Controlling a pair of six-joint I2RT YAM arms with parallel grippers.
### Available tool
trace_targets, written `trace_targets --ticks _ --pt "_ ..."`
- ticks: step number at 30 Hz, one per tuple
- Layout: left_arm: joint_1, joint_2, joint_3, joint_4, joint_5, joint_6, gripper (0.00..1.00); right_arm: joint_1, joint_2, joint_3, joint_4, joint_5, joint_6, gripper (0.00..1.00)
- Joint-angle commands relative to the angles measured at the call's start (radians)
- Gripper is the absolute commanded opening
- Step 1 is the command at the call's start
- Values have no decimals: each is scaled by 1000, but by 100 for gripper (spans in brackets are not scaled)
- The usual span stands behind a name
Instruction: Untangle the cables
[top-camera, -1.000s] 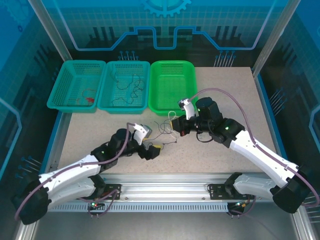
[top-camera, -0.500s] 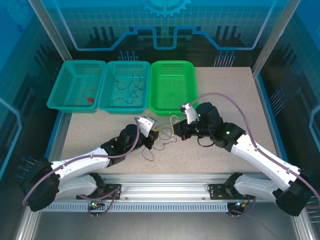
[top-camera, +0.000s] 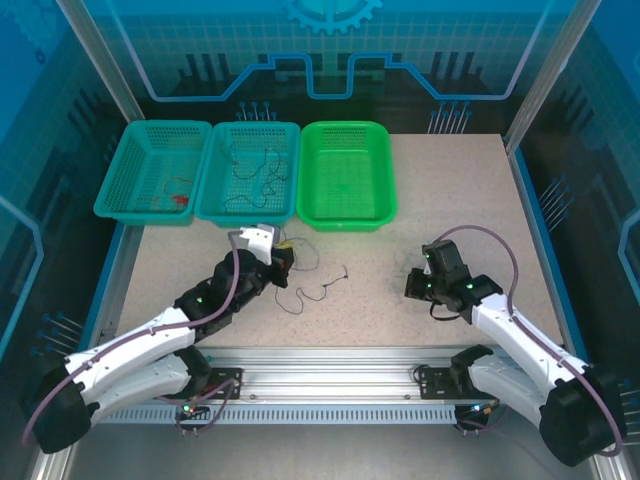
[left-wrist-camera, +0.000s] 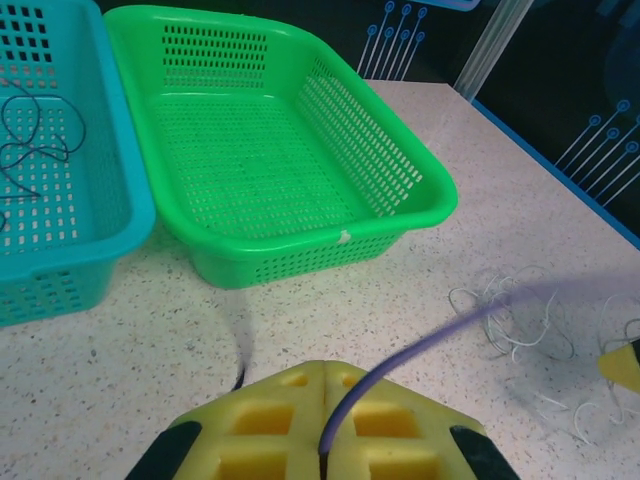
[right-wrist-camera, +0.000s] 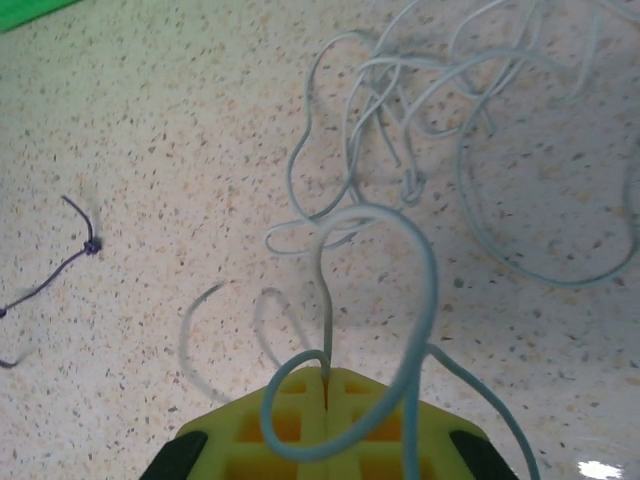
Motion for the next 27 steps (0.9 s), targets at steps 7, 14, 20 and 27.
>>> trace_targets --ticks 7,14,20,27 --pt "205 -100 142 -268 41 -118 0 -122 -85 -23 6 -24 -3 0" --pt "276 -23 499 -368 112 -13 0 -122 -60 -26 26 -73 2 0" --pt "387 182 866 -425 229 81 0 -121 -63 -14 15 -89 1 0" --pt "571 429 1198 -440 341 97 0 -119 -101 9 -41 -117 -18 0"
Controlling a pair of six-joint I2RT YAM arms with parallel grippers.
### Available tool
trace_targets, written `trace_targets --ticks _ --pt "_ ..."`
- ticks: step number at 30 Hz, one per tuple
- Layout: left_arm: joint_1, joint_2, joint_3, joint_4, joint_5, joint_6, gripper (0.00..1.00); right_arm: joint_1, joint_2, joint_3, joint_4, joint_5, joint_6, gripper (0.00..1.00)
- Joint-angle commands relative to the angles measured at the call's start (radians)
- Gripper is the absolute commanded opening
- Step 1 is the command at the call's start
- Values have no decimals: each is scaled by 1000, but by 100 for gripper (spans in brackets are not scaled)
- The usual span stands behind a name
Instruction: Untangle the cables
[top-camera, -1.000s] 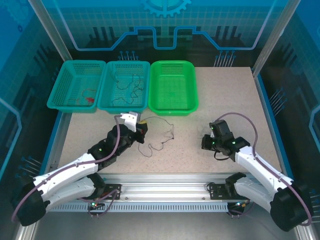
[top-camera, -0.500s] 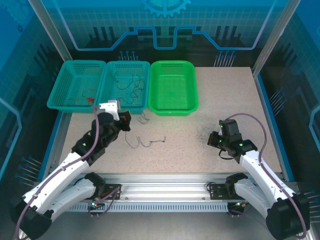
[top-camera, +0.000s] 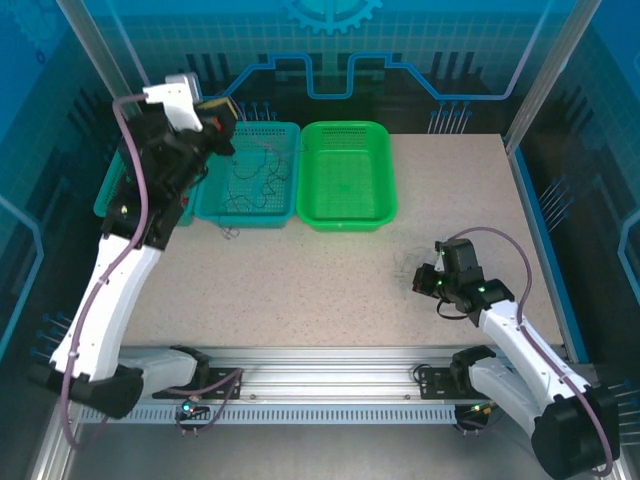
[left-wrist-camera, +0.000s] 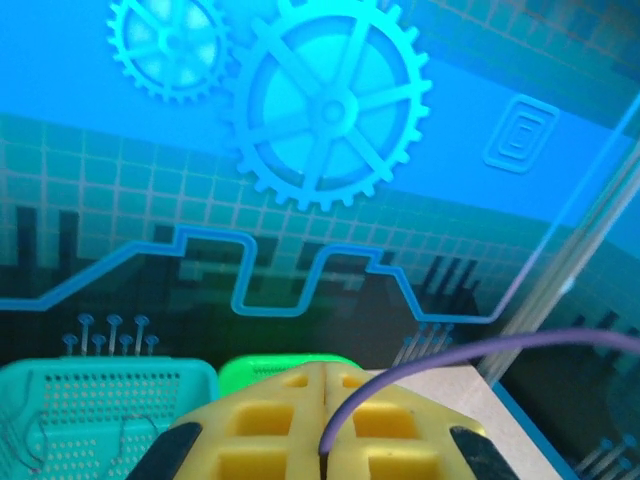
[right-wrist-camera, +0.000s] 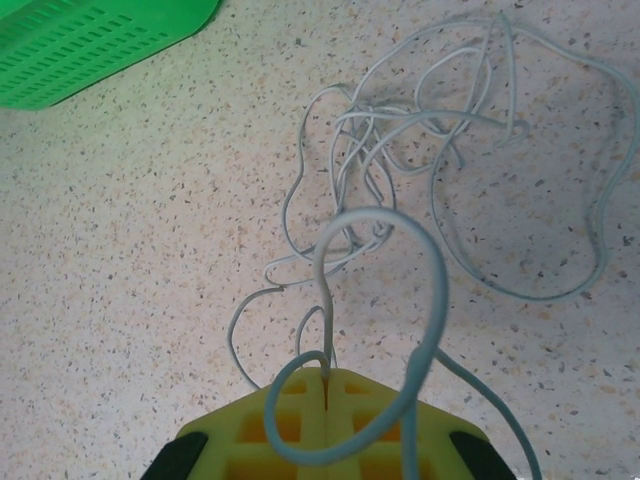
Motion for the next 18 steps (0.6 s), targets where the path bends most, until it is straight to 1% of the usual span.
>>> trace_targets --ticks 1,4,6,10,13,15,16,18 --pt "81 102 130 -32 78 34 0 -9 -34 18 -45 -30 -14 0" --pt "138 202 217 12 83 59 0 -10 -59 12 -59 -41 -11 0" --pt "170 271 255 38 110 60 0 -8 -72 13 -72 -52 -9 0" --pt "184 382 259 55 156 49 0 -5 -103 31 -114 -67 -9 0" --pt "185 422 168 89 182 13 0 -4 -134 49 -154 -69 -12 0" --pt "184 424 66 129 192 -30 0 -4 -155 60 -171 -78 -15 0" --pt "185 422 14 144 192 -55 2 -3 -165 68 -176 -89 -16 0" --pt "180 416 -78 158 185 -89 16 -1 -175 88 -182 -109 -18 0"
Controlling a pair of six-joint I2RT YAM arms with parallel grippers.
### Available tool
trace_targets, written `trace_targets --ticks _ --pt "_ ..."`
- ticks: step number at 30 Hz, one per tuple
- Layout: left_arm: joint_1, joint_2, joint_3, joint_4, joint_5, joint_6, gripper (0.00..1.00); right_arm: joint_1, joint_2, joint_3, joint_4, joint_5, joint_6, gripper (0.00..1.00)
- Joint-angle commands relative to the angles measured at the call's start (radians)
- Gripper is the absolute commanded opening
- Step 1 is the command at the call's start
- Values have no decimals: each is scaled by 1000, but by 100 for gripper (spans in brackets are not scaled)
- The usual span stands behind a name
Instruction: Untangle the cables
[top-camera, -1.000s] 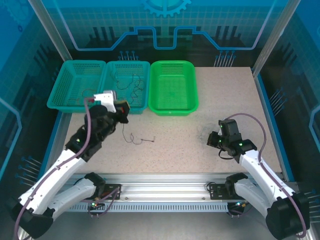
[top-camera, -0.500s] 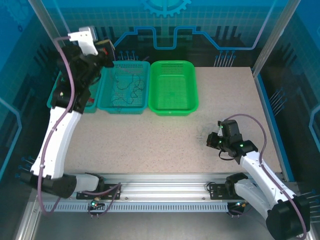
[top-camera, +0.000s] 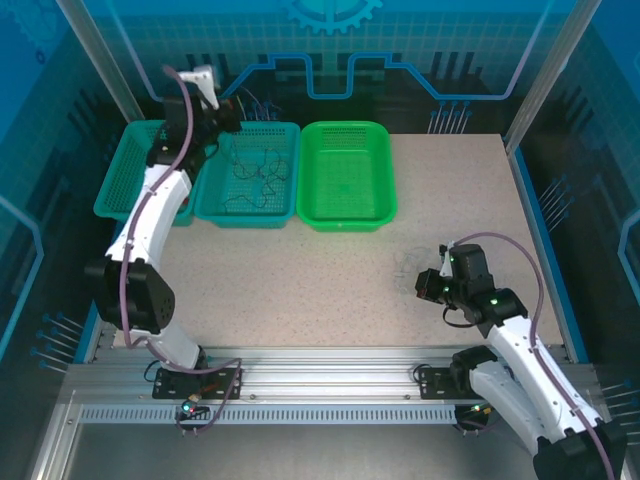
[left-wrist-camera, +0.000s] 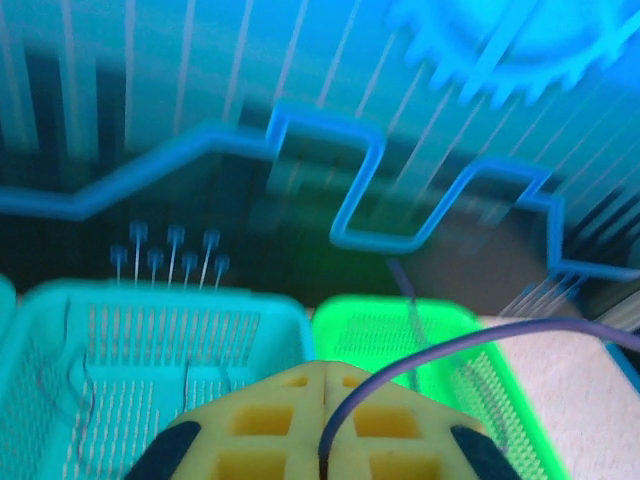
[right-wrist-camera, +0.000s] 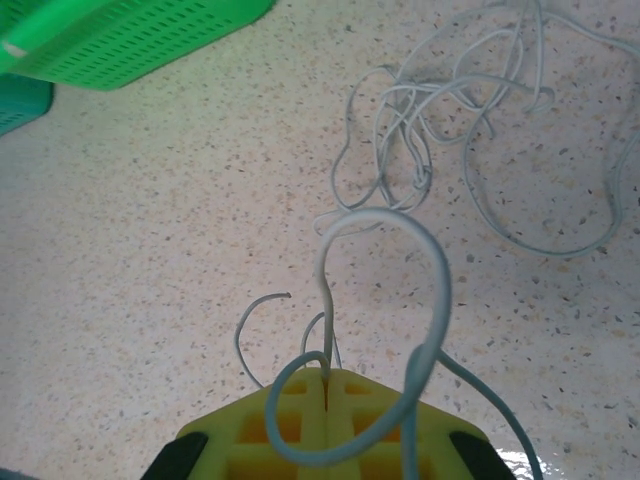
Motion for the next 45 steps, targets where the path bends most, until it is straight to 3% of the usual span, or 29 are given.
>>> trace_targets --ticks 1,3,6,12,18,22,26,32,33,35,37,41,45 --pt "-5 -14 -125 59 28 -81 25 1 -23 65 -47 -56 -18 0" --pt "-14 -39 -212 89 53 -87 41 8 -19 99 -51 -72 -22 0" --pt "-40 -113 -321 130 64 -90 52 27 -5 157 -55 -84 -25 0" --pt "-145 -356 -454 136 102 -73 55 93 78 297 -16 -86 -35 0" --pt "-356 -642 -585 68 82 -20 56 137 298 498 63 -65 -96 0" --pt "-522 -837 -706 -18 3 -24 59 143 521 655 128 -50 -167 0" --pt "-653 -996 -800 -169 -128 -51 61 145 782 870 94 47 -234 0" --pt "-676 -1114 -884 -319 -165 -138 69 146 1127 1143 79 92 -243 3" --pt "-677 -1124 -891 -327 -174 -147 71 147 1176 1188 68 92 -238 9" --pt "-677 -1147 -902 -333 -200 -154 75 150 1270 1303 24 90 -240 33" --pt "-677 -1156 -902 -340 -221 -151 78 151 1329 1397 -33 100 -247 41" --pt "-678 -1136 -890 -360 -239 -124 80 151 1310 1429 -73 102 -269 42" --pt "-676 -1100 -906 -309 -215 -112 81 149 1156 1256 -15 102 -274 41"
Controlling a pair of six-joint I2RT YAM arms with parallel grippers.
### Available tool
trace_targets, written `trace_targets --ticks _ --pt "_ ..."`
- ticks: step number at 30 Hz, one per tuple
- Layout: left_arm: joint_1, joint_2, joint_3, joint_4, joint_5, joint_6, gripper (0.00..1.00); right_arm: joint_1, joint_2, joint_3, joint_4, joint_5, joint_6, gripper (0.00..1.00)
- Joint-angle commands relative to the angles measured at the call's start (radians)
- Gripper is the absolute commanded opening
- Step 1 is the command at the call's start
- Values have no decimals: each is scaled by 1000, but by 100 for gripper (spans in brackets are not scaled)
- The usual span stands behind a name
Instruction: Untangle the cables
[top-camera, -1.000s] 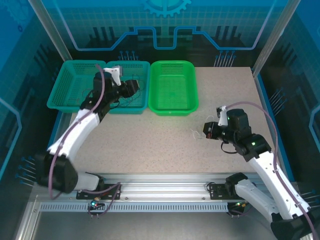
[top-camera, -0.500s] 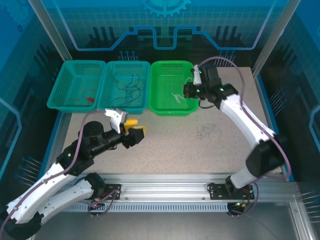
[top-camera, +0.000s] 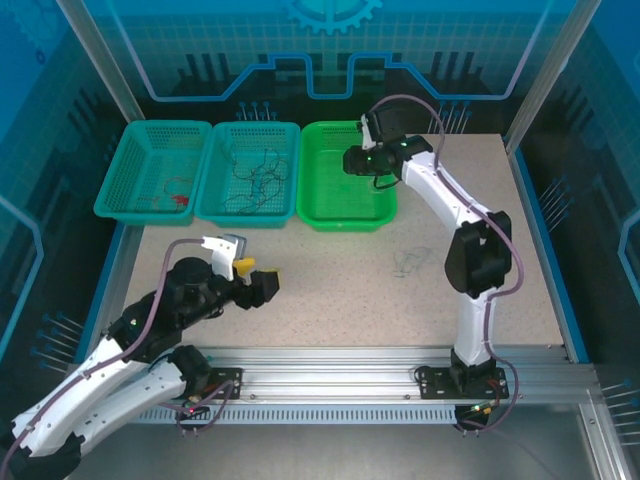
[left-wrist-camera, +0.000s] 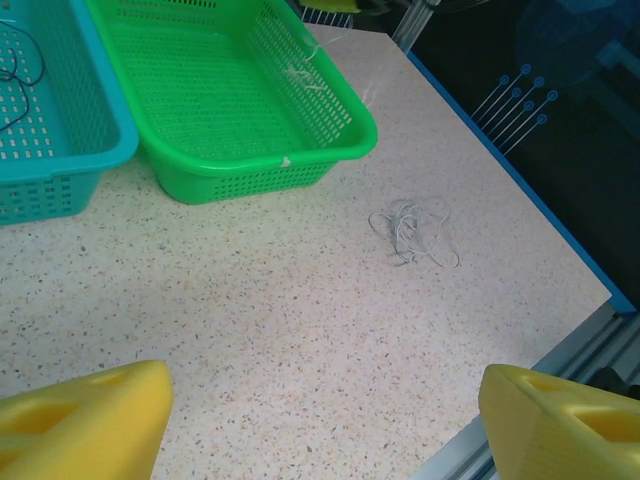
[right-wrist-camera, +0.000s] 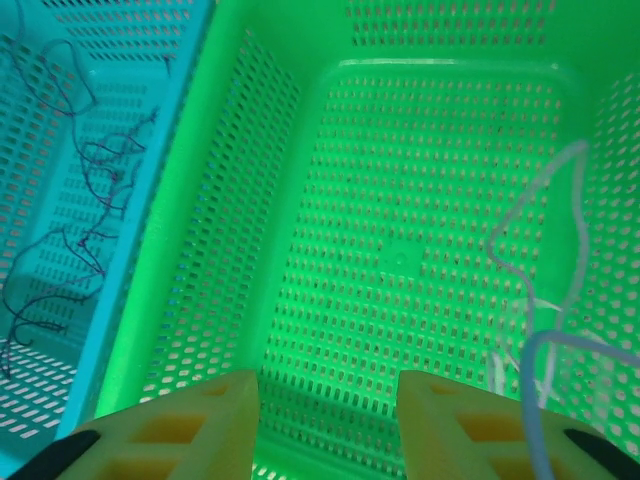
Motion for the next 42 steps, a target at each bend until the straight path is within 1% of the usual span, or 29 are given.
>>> trace_targets --ticks 1,3,5,6,7,8,11,12,13,16,18,21,22,23,24,26,27,28,29,30,31,33,34,35,36,37,40,42 --pt "-7 36 -10 39 0 18 82 13 -188 -139 16 4 -19 41" --pt "-7 64 -13 71 17 22 82 8 -293 -266 81 -37 -22 42" --pt "-6 99 -17 108 28 26 82 -15 -377 -409 193 -152 20 44" --pt "-7 113 -20 128 36 27 82 -32 -391 -455 241 -206 55 42" --pt "-6 133 -24 154 44 28 83 -48 -386 -479 253 -261 92 32" --pt "-7 154 -26 179 53 28 82 -56 -365 -463 228 -293 105 22" --pt "-7 206 -22 222 78 10 83 -41 -288 -387 188 -338 86 11" --pt "-9 216 -25 233 85 6 83 -40 -265 -374 208 -356 99 10" --pt "-11 222 -29 245 93 -1 83 -43 -239 -361 244 -393 125 13" --pt "-15 225 -55 274 99 -20 83 -54 -124 -278 304 -493 205 46" --pt "-16 227 -75 298 103 -40 84 -49 -54 -201 301 -532 237 56" --pt "-18 244 -93 327 124 -62 84 -21 -19 -122 289 -511 211 76" --pt "-19 250 -100 339 127 -68 84 -20 -15 -106 299 -529 217 80" --pt "-19 255 -104 346 128 -71 84 -20 -11 -96 319 -556 234 81" --pt "-21 263 -108 355 129 -72 84 -27 -4 -93 355 -595 267 80" --pt "-21 278 -109 376 130 -74 84 -44 14 -82 397 -631 350 77" --pt "-21 287 -110 386 135 -74 84 -49 24 -66 410 -653 376 66" --pt "-22 294 -108 398 135 -77 84 -50 33 -37 412 -672 382 39" --pt "-24 299 -110 408 136 -78 84 -47 44 6 388 -678 377 22" --pt "-23 306 -114 427 135 -81 85 -43 60 64 331 -667 359 13" --pt "-25 316 -115 442 131 -84 85 -39 80 140 265 -646 340 13" --pt "-23 346 -108 470 128 -90 85 -37 128 272 165 -632 328 17" --pt "-24 364 -100 488 127 -91 85 -36 150 330 133 -638 328 20" --pt "-25 383 -91 503 129 -91 85 -35 167 372 110 -638 325 29" --pt "-23 406 -83 526 132 -84 85 -32 182 414 86 -632 322 45" --pt "-24 427 -76 550 127 -71 85 -31 200 456 63 -625 322 49" --pt "-24 501 -35 589 73 -23 85 -36 256 628 -22 -619 303 48" --pt "-23 553 14 597 59 -2 85 -42 287 741 -63 -604 296 50"
